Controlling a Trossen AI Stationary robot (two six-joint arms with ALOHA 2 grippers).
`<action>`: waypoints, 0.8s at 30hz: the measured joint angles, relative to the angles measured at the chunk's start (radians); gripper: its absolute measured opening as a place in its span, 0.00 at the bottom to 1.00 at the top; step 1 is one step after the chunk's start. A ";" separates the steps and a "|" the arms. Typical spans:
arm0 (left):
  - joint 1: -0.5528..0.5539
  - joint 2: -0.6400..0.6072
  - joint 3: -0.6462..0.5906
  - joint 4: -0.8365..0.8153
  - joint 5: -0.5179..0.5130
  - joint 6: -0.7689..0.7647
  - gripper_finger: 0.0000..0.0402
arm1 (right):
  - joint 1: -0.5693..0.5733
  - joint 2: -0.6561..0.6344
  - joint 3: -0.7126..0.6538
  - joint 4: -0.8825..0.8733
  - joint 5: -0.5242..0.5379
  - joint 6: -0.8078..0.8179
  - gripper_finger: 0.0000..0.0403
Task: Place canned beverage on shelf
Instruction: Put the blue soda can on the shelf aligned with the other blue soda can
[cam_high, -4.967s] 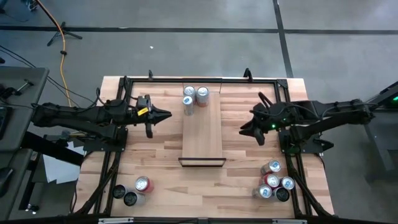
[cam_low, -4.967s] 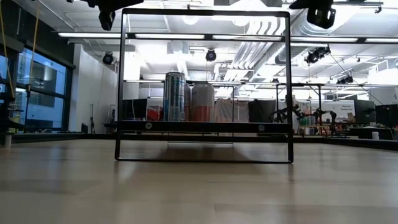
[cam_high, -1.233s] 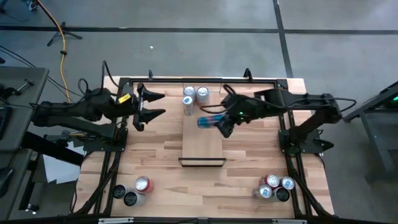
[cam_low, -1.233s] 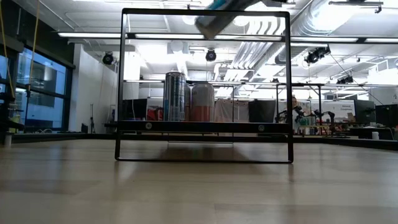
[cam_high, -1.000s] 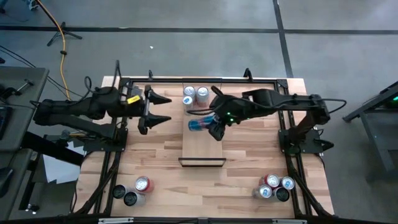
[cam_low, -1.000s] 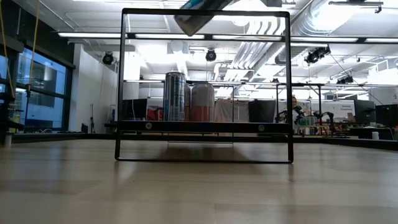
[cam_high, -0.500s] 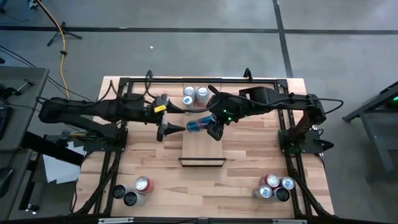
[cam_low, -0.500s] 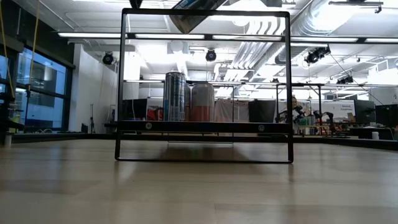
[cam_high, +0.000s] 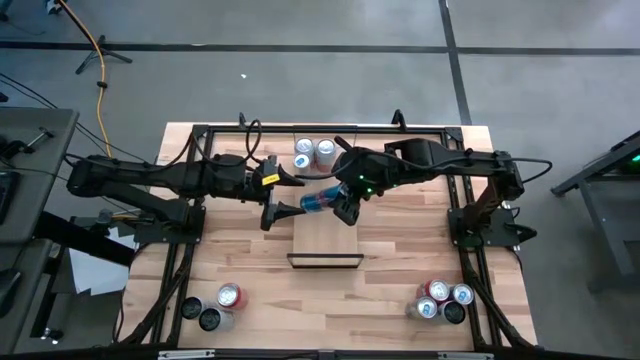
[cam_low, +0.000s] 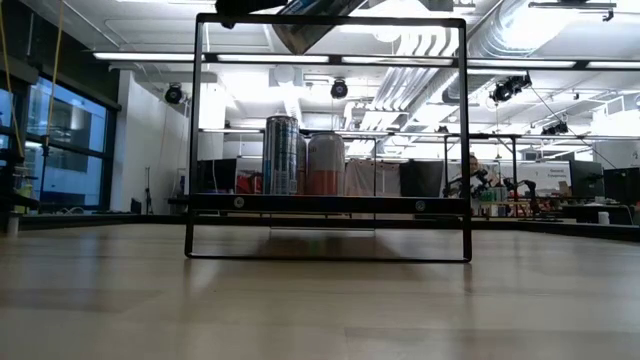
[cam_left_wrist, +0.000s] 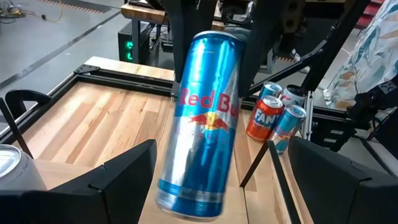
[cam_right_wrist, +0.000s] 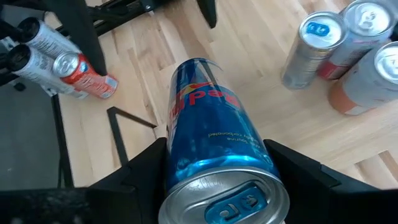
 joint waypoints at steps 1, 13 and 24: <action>0.000 0.000 0.000 0.000 0.000 0.000 0.81 | 0.000 0.000 0.000 0.000 -0.003 0.000 0.55; 0.000 0.000 0.000 0.000 0.000 0.001 0.81 | 0.000 0.000 0.000 0.001 -0.017 -0.008 0.55; 0.000 0.000 0.000 0.000 0.000 0.001 0.81 | 0.000 -0.001 0.000 0.001 -0.017 -0.008 0.55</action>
